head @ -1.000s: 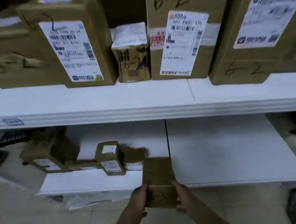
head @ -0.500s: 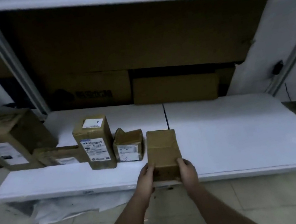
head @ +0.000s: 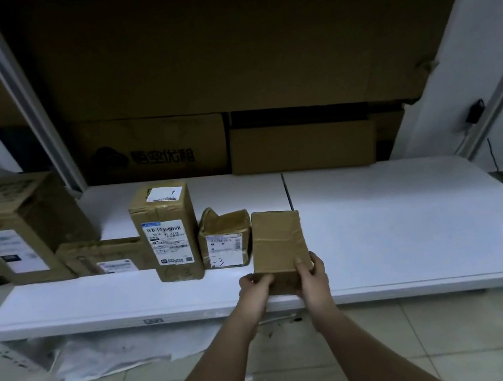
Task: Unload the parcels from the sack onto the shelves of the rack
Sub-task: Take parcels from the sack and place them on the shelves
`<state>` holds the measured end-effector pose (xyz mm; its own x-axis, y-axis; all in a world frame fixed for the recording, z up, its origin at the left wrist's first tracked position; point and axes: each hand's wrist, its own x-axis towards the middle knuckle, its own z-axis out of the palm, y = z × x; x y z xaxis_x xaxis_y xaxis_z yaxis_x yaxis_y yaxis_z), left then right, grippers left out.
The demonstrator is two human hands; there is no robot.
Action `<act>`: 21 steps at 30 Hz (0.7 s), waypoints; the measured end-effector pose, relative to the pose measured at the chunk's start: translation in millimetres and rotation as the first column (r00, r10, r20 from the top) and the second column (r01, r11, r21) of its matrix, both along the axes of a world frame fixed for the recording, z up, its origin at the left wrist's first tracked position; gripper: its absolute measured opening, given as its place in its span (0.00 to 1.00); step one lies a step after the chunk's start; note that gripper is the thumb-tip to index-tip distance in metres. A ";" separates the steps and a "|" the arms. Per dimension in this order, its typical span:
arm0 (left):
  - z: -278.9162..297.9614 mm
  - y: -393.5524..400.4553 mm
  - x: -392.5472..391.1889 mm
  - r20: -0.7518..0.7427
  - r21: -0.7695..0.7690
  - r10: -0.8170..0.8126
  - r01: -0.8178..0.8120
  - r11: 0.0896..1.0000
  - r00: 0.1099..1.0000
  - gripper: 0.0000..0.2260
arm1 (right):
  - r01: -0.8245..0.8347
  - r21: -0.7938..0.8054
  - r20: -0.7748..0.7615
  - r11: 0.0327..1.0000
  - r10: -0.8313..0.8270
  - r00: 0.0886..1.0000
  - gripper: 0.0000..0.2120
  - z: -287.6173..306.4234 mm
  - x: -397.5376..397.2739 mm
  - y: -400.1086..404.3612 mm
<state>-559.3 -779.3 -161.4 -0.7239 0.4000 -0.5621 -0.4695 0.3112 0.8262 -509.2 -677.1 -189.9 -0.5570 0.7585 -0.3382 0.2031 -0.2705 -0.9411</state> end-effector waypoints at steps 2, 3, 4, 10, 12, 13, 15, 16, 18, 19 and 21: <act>0.5 2.1 -1.1 -0.020 -0.023 0.006 -0.006 1.000 1.000 0.25 | 0.021 0.038 0.004 0.999 -0.022 1.000 0.21 6.9 -1.2 1.1; 0.9 2.3 -1.5 -0.028 -0.023 0.006 -0.007 1.000 1.000 0.25 | 0.030 0.057 0.013 0.998 -0.031 0.999 0.21 9.4 -2.5 2.0; 0.7 2.1 -1.5 -0.029 -0.017 0.000 0.000 1.000 1.000 0.26 | 0.034 0.076 0.025 0.997 -0.036 0.999 0.21 10.5 -3.7 4.2; 0.7 -2.4 -8.5 -0.042 0.013 -0.061 0.062 0.998 0.997 0.28 | 0.015 0.151 0.050 0.988 -0.022 0.999 0.21 7.0 -17.7 19.7; -0.4 -2.3 -11.9 -0.060 0.010 -0.070 0.071 0.997 0.996 0.28 | 0.013 0.163 0.048 0.987 -0.021 0.999 0.21 6.1 -23.4 23.0; -1.0 -1.8 -13.7 -0.070 0.008 -0.074 0.074 0.997 0.995 0.27 | 0.012 0.166 0.047 0.986 -0.020 0.999 0.22 5.7 -26.4 24.0; -2.2 -0.6 -16.8 -0.082 0.006 -0.081 0.082 0.997 0.993 0.27 | 0.009 0.165 0.046 0.986 -0.017 0.999 0.22 4.1 -31.9 27.1; -2.5 -0.3 -18.1 -0.085 0.004 -0.084 0.084 0.996 0.993 0.27 | 0.009 0.167 0.046 0.986 -0.017 0.999 0.22 3.2 -34.4 28.7; -3.2 0.5 -21.1 -0.089 -0.002 -0.084 0.084 0.996 0.992 0.28 | 0.001 0.175 0.050 0.985 -0.010 0.999 0.21 2.2 -38.5 32.0; -3.9 1.0 -22.8 -0.092 -0.008 -0.082 0.082 0.997 0.992 0.28 | -0.005 0.181 0.054 0.983 -0.005 0.999 0.21 1.9 -40.2 33.5; -4.7 2.2 -26.1 -0.090 -0.023 -0.079 0.078 0.997 0.993 0.28 | -0.014 0.188 0.063 0.982 0.003 0.998 0.21 0.8 -43.6 36.3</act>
<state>-585.4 -777.1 -166.1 -0.7392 0.4472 -0.5036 -0.3663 0.3605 0.8578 -552.7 -640.8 -189.2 -0.5462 0.8072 -0.2239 0.2640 -0.0878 -0.9605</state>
